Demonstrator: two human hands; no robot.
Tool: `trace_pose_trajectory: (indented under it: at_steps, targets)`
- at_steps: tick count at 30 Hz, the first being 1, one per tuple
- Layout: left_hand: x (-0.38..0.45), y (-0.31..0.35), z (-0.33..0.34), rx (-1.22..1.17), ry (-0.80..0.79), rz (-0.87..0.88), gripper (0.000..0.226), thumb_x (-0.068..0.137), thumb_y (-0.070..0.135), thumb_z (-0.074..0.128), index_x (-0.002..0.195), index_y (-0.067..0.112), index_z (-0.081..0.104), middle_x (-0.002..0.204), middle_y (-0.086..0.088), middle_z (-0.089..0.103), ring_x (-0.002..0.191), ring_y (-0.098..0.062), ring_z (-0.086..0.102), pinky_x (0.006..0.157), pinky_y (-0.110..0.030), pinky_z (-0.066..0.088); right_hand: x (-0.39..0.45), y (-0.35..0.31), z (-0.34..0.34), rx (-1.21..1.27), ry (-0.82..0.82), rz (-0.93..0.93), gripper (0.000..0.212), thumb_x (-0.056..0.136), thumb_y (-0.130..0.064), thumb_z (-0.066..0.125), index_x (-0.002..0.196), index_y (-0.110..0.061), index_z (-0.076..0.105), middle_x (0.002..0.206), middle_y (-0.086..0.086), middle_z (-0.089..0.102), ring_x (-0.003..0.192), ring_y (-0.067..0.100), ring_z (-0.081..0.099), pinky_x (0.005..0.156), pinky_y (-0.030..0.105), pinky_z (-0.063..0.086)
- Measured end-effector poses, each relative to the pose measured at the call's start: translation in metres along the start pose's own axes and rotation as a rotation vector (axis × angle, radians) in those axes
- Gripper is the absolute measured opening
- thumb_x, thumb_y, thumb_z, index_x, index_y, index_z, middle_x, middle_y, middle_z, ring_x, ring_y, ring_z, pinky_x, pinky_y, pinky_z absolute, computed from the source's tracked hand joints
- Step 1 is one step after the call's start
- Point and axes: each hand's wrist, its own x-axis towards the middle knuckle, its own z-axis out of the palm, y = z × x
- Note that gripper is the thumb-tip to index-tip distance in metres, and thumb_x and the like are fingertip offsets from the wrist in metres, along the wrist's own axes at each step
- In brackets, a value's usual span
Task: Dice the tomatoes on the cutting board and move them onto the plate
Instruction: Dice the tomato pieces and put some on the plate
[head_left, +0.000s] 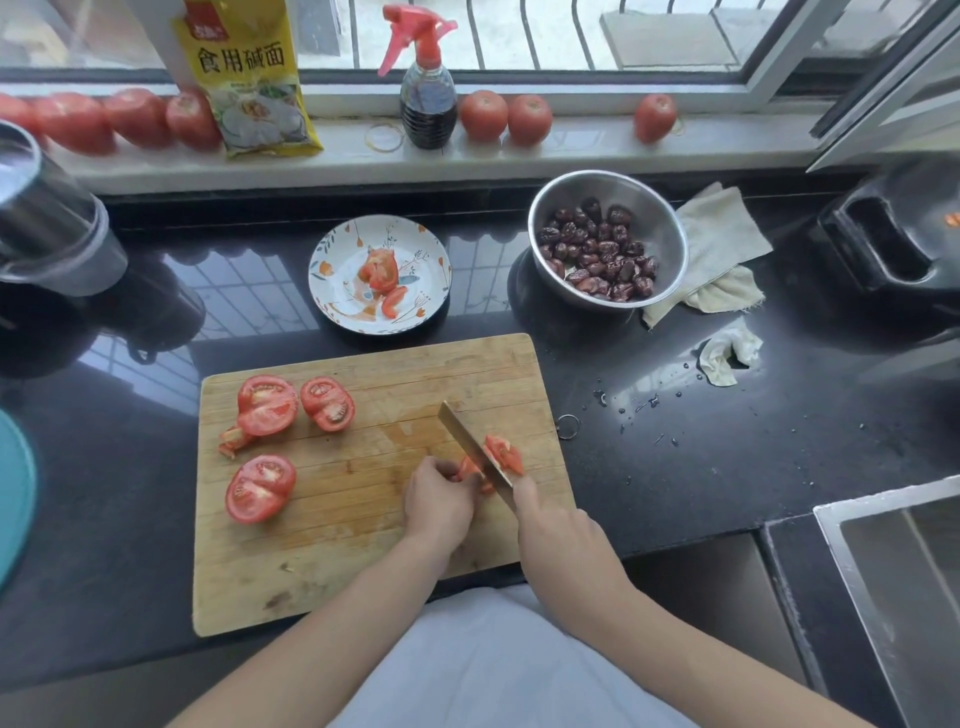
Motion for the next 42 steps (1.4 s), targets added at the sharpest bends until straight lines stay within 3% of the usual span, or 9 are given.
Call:
trace_pose_trajectory:
  at_steps: [3, 6, 10, 14, 17, 23, 28, 30, 42]
  targets:
    - [0.0, 0.001, 0.001, 0.01, 0.009, -0.001, 0.026, 0.087, 0.042, 0.079, 0.098, 0.024, 0.064, 0.098, 0.003, 0.073, 0.094, -0.021, 0.071, 0.087, -0.046, 0.06, -0.002, -0.005, -0.004, 0.0, -0.002, -0.016, 0.039, 0.087, 0.005, 0.036, 0.116, -0.02, 0.033, 0.087, 0.001, 0.06, 0.081, 0.031, 0.066, 0.062, 0.037, 0.04]
    - [0.001, 0.0, 0.002, 0.009, 0.024, 0.001, 0.028, 0.088, 0.044, 0.08, 0.099, 0.023, 0.063, 0.1, 0.004, 0.071, 0.094, -0.019, 0.069, 0.083, -0.04, 0.058, -0.012, -0.003, -0.005, -0.039, -0.043, -0.015, 0.031, 0.087, 0.003, 0.038, 0.109, -0.019, 0.034, 0.088, 0.001, 0.06, 0.08, 0.031, 0.068, 0.057, 0.036, 0.04]
    - [0.002, -0.002, 0.005, -0.023, 0.029, -0.001, 0.028, 0.085, 0.045, 0.083, 0.094, 0.025, 0.065, 0.095, 0.006, 0.073, 0.092, -0.018, 0.07, 0.086, -0.044, 0.059, -0.02, 0.0, -0.001, -0.147, -0.003, 0.007, 0.043, 0.056, 0.001, 0.074, 0.082, -0.018, 0.044, 0.054, -0.001, 0.05, 0.034, 0.025, 0.052, 0.035, 0.024, 0.015]
    - [0.002, -0.001, 0.005, -0.027, 0.032, 0.003, 0.021, 0.088, 0.038, 0.079, 0.094, 0.024, 0.064, 0.096, 0.004, 0.072, 0.093, -0.02, 0.068, 0.088, -0.044, 0.058, 0.013, -0.015, 0.008, -0.046, -0.031, 0.015, 0.026, 0.092, -0.006, 0.048, 0.113, -0.018, 0.039, 0.093, 0.004, 0.064, 0.076, 0.031, 0.069, 0.054, 0.039, 0.044]
    - [0.0, 0.0, 0.004, -0.023, 0.035, 0.011, 0.018, 0.092, 0.035, 0.076, 0.092, 0.025, 0.061, 0.098, 0.003, 0.072, 0.092, -0.019, 0.068, 0.087, -0.042, 0.058, 0.034, -0.021, 0.009, -0.032, 0.002, 0.02, 0.023, 0.102, -0.011, 0.027, 0.121, -0.017, 0.038, 0.11, 0.005, 0.061, 0.09, 0.036, 0.068, 0.06, 0.042, 0.039]
    - [0.0, 0.001, 0.003, -0.017, 0.021, -0.003, 0.02, 0.093, 0.037, 0.076, 0.093, 0.023, 0.062, 0.094, 0.003, 0.072, 0.089, -0.019, 0.071, 0.078, -0.039, 0.06, -0.016, 0.007, 0.008, 0.012, -0.165, 0.071, 0.032, 0.094, -0.001, 0.034, 0.12, -0.02, 0.031, 0.107, 0.003, 0.06, 0.093, 0.03, 0.066, 0.065, 0.036, 0.039]
    - [-0.001, 0.003, 0.003, -0.014, 0.028, 0.012, 0.02, 0.093, 0.036, 0.076, 0.092, 0.022, 0.061, 0.094, 0.001, 0.073, 0.089, -0.019, 0.07, 0.081, -0.041, 0.059, 0.025, -0.01, 0.021, 0.106, -0.017, 0.04, 0.033, 0.096, -0.005, 0.034, 0.124, -0.021, 0.028, 0.104, 0.003, 0.064, 0.087, 0.034, 0.067, 0.072, 0.046, 0.053]
    - [-0.003, 0.002, 0.003, -0.031, 0.027, 0.021, 0.022, 0.093, 0.039, 0.075, 0.093, 0.021, 0.062, 0.092, 0.001, 0.073, 0.087, -0.019, 0.069, 0.074, -0.037, 0.056, 0.045, -0.009, 0.017, 0.201, 0.012, 0.081, 0.04, 0.098, -0.01, 0.034, 0.136, -0.023, 0.026, 0.108, 0.006, 0.065, 0.093, 0.04, 0.065, 0.072, 0.046, 0.05]
    - [-0.005, 0.001, 0.001, -0.038, 0.017, -0.008, 0.023, 0.093, 0.039, 0.076, 0.098, 0.021, 0.063, 0.093, 0.004, 0.074, 0.089, -0.016, 0.071, 0.073, -0.033, 0.055, 0.015, 0.005, 0.013, 0.129, 0.064, 0.065, 0.02, 0.101, -0.014, 0.041, 0.116, -0.023, 0.032, 0.089, 0.001, 0.066, 0.08, 0.035, 0.064, 0.058, 0.037, 0.032]
